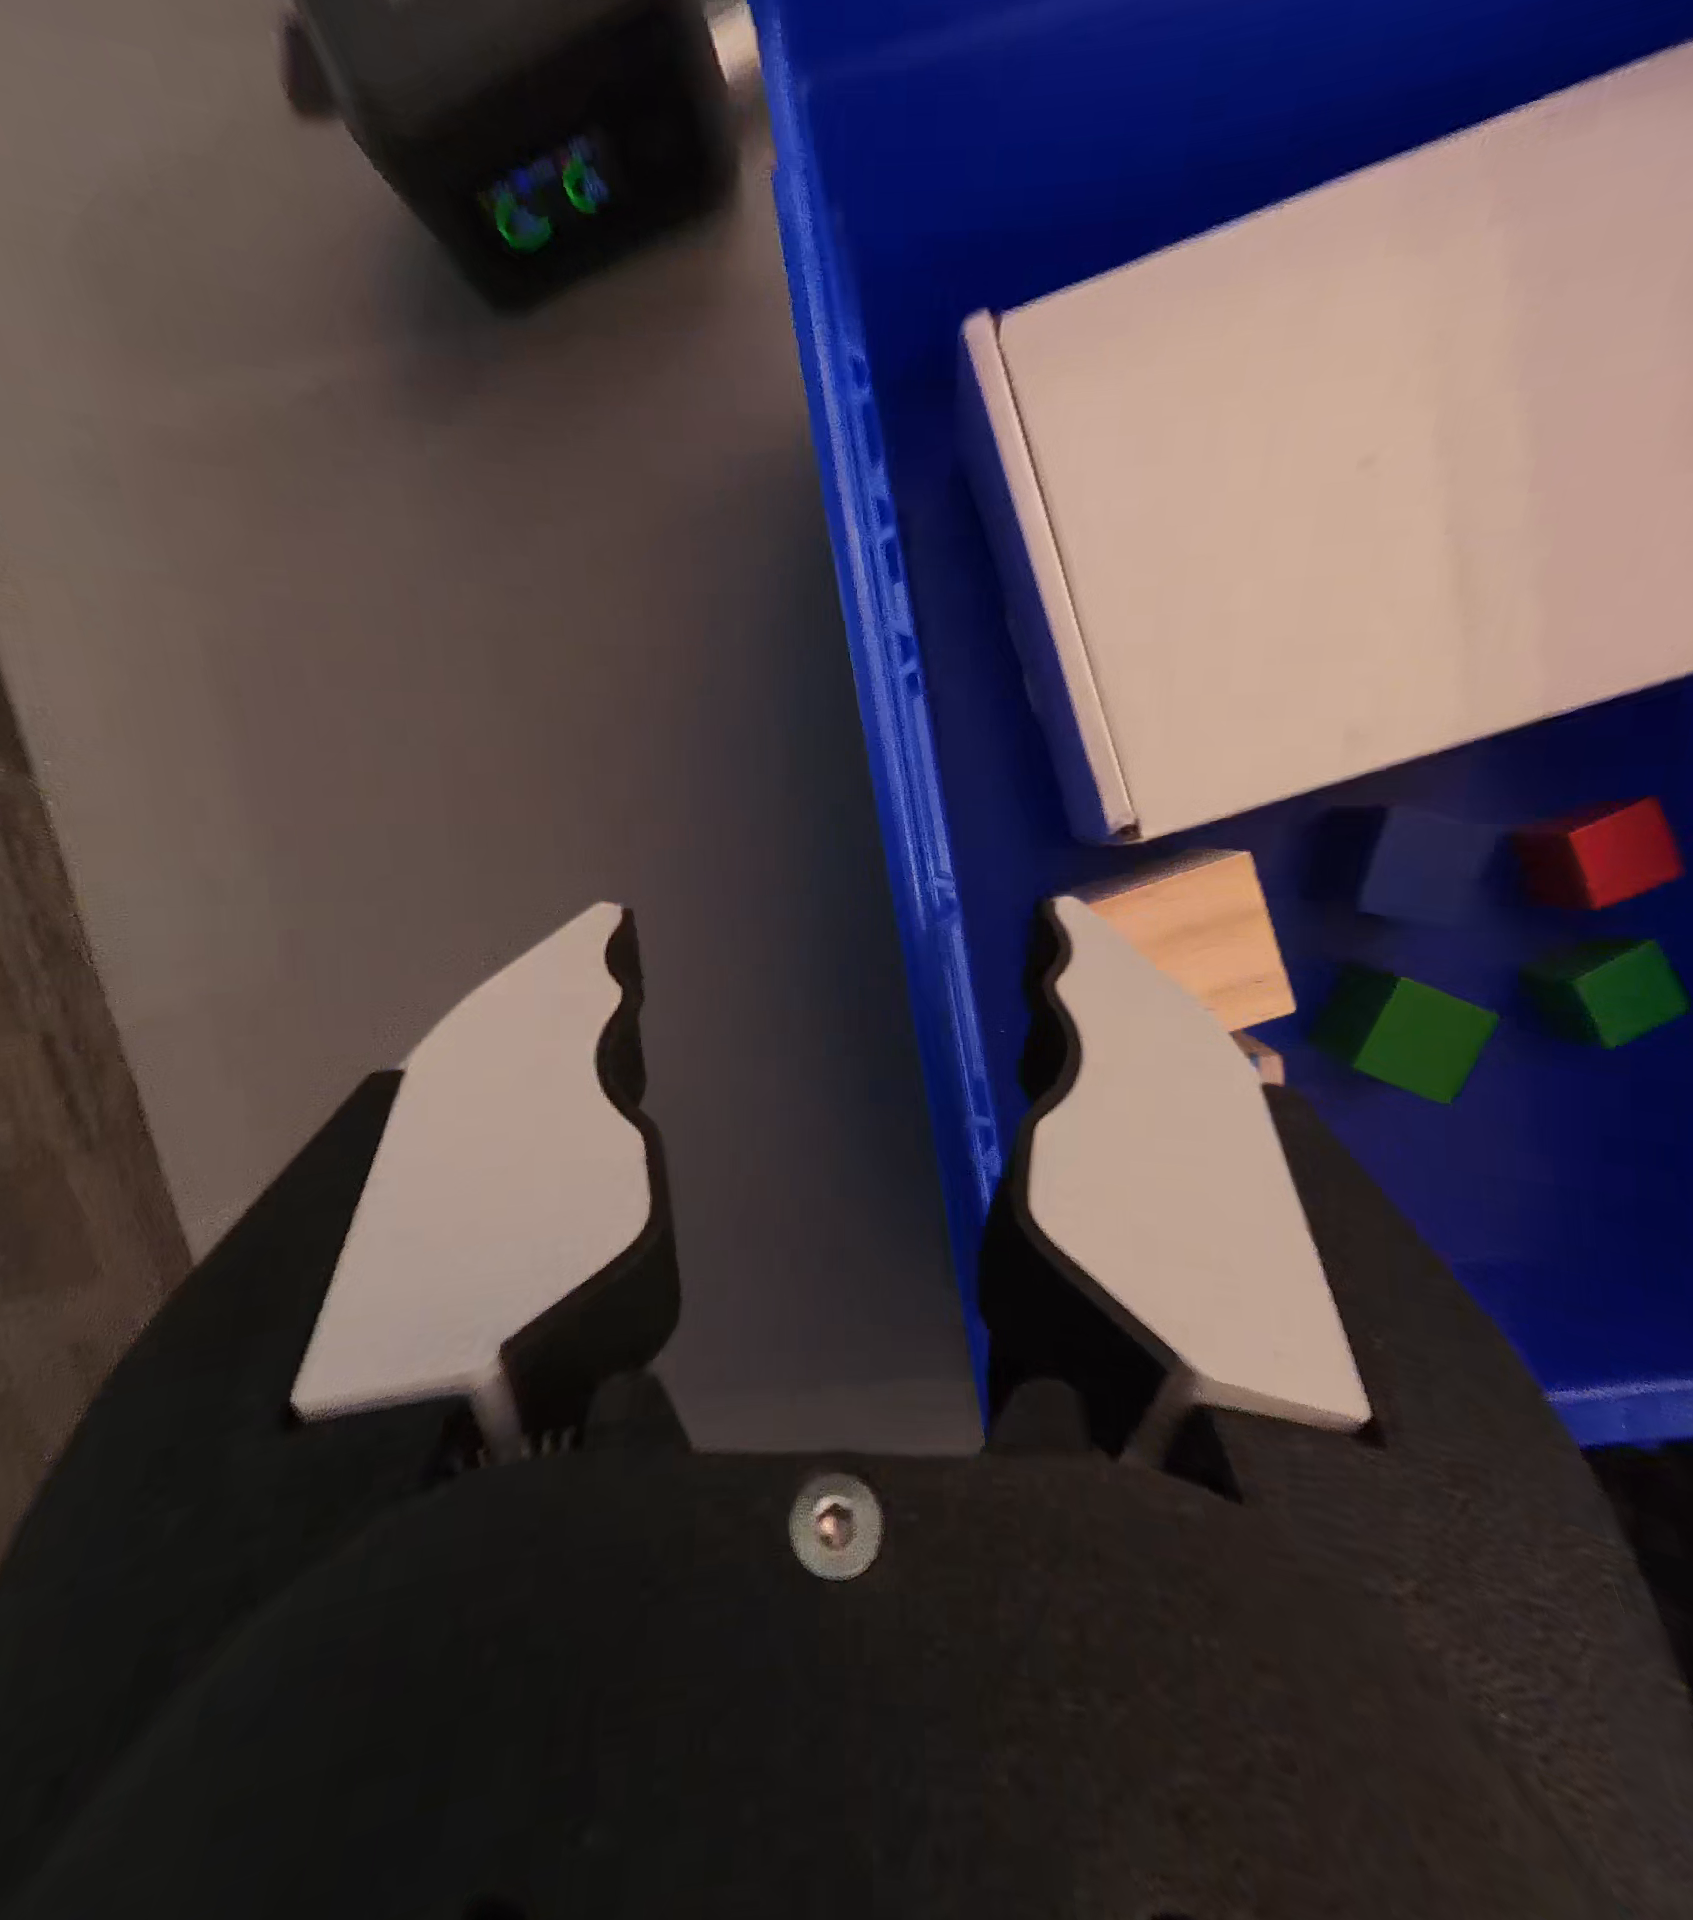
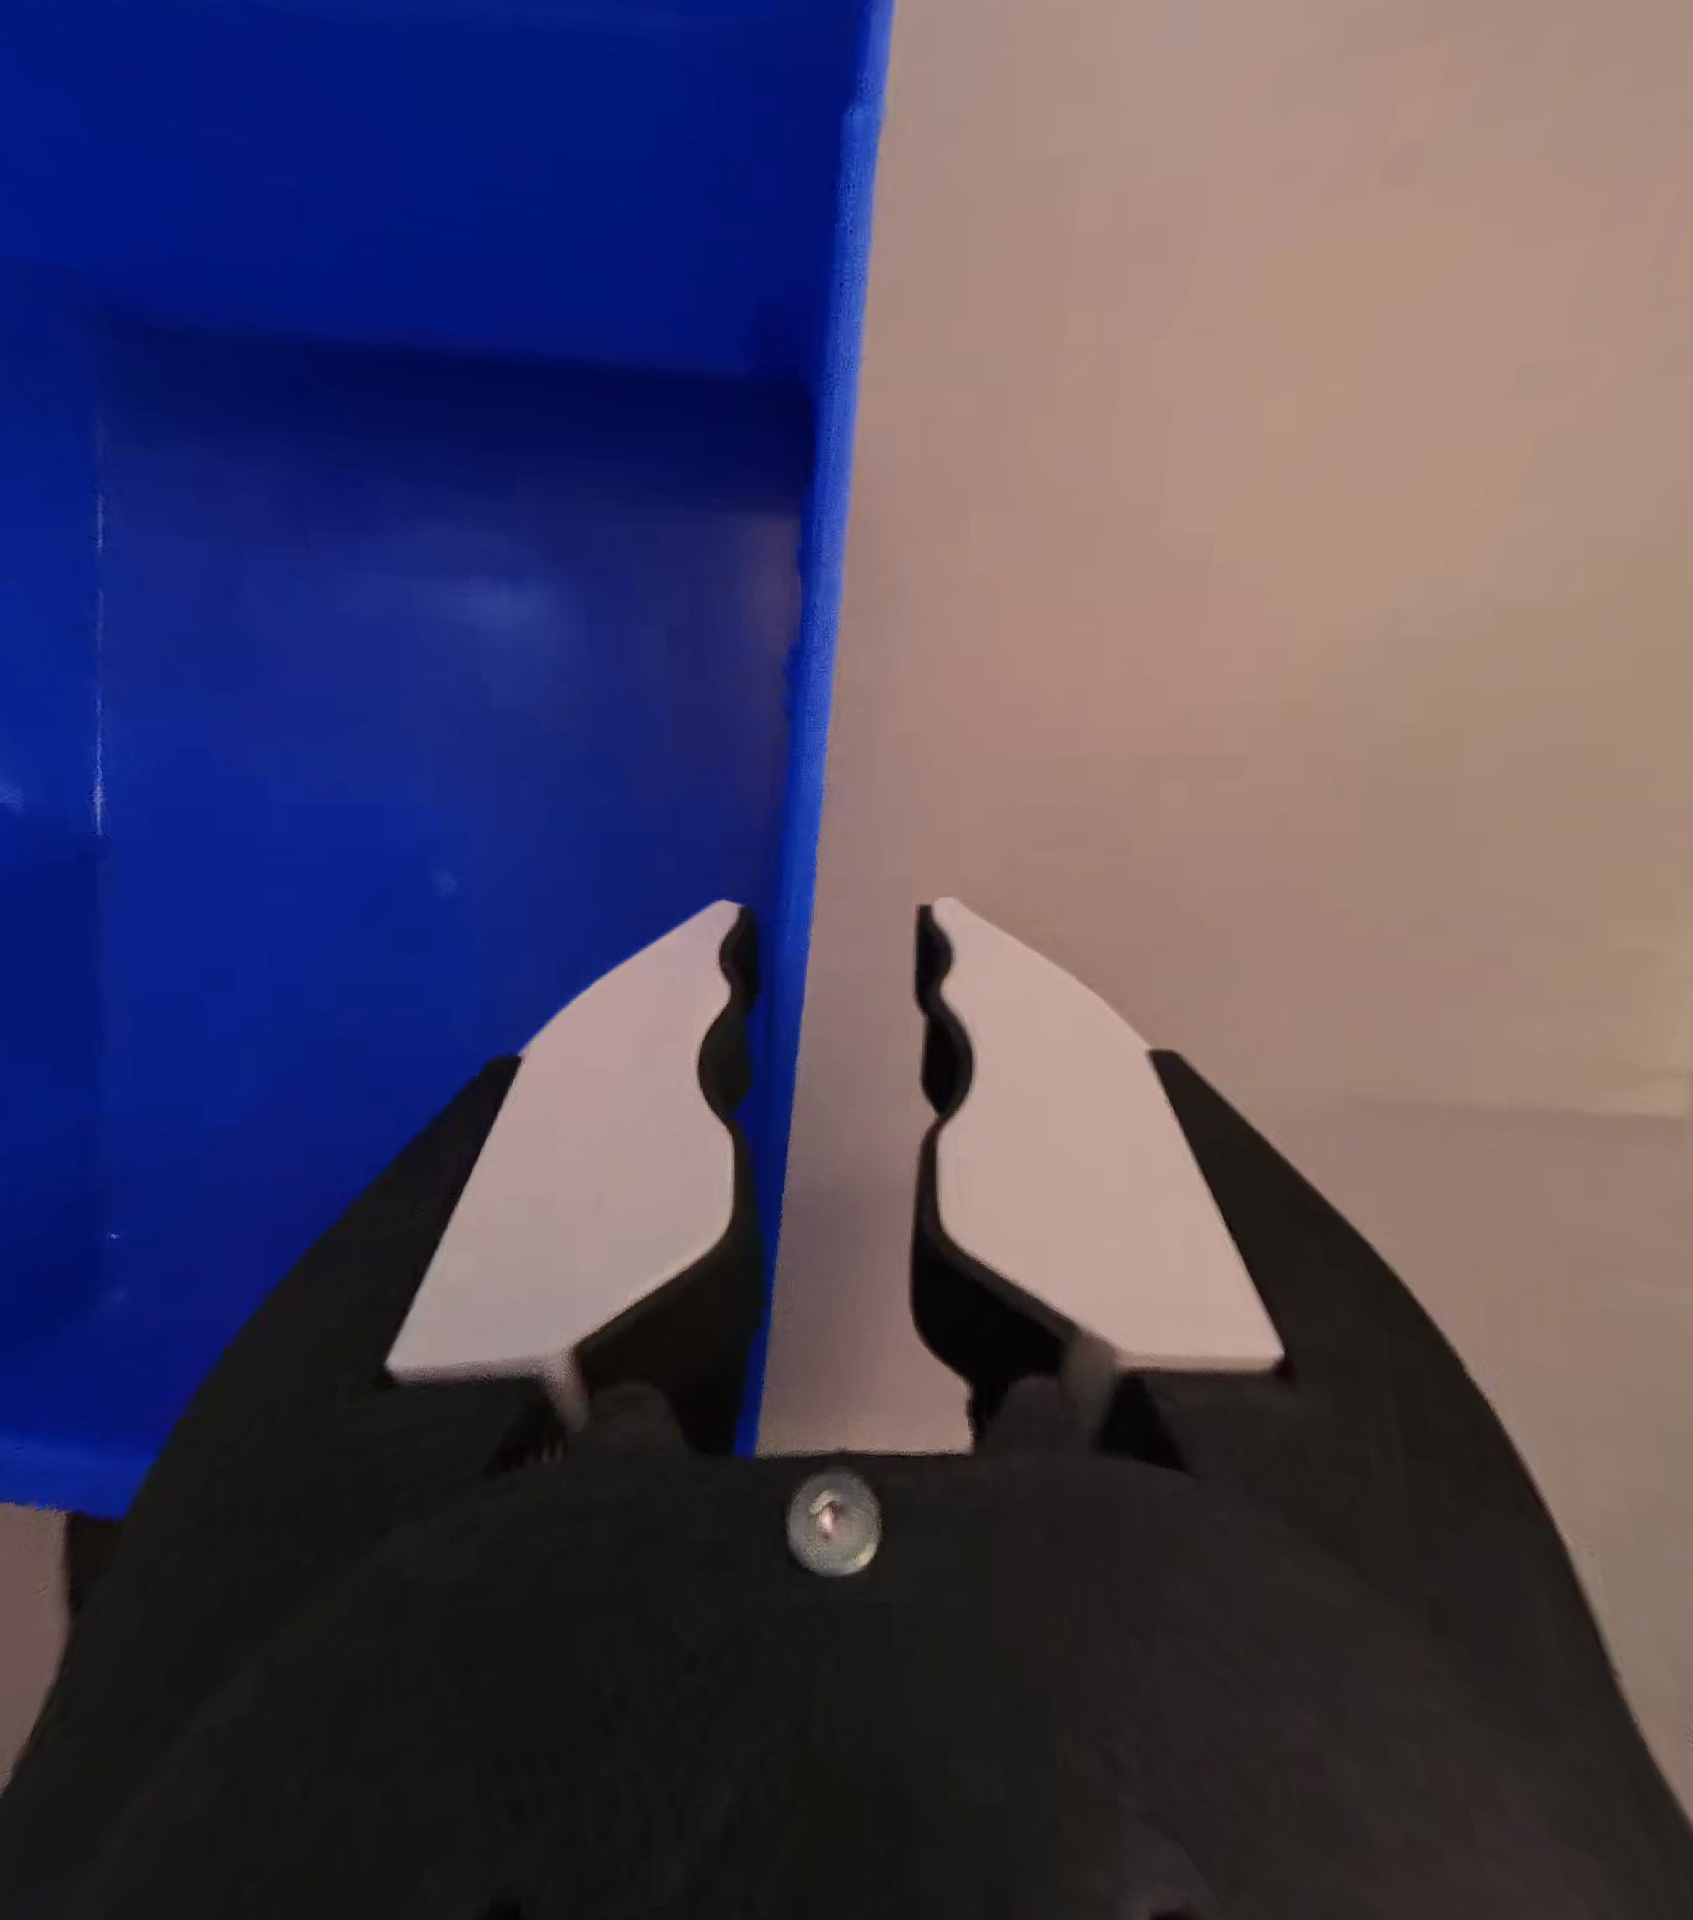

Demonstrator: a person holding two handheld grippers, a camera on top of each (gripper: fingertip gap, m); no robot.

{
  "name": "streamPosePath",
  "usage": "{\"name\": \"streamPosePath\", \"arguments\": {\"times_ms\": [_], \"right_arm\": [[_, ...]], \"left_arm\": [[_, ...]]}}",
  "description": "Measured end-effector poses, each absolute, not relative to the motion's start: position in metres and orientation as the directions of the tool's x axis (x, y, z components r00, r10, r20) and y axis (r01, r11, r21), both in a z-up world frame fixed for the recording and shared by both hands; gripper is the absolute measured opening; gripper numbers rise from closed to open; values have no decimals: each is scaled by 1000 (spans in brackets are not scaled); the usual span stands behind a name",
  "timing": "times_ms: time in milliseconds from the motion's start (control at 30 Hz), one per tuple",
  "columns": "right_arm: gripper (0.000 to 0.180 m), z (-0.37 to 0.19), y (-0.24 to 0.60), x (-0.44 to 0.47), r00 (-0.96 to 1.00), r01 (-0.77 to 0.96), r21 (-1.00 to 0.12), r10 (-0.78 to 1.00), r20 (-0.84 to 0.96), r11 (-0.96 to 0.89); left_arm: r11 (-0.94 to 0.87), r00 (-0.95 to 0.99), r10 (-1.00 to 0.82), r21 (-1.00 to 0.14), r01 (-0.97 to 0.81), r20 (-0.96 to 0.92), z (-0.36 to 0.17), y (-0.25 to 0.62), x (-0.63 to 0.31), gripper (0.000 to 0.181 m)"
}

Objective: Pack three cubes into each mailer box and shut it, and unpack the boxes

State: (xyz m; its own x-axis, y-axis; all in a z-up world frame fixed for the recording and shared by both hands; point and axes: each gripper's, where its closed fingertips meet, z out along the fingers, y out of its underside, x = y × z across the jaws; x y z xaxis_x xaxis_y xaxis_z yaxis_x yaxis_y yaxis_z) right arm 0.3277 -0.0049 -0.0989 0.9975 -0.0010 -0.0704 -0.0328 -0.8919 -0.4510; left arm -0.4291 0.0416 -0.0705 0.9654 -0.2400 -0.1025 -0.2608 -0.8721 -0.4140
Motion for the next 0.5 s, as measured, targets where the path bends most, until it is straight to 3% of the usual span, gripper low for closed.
{"name": "streamPosePath", "arguments": {"times_ms": [167, 233, 500], "right_arm": [[9, -107, -2, 317, 990, -46, -358, 5, -139, -933], [8, -108, -2, 318, 994, -28, -339, 9, -106, -941], [7, -108, -3, 329, 995, -51, -319, -19, -102, -946]], "left_arm": [[-946, 977, -213, -257, -199, 26, -98, 39, -422, 39], [-964, 965, -191, -219, -150, 181, -99, 35, -406, 8], [-961, 977, -135, -261, -89, 164, -99, 34, -430, 6]]}}
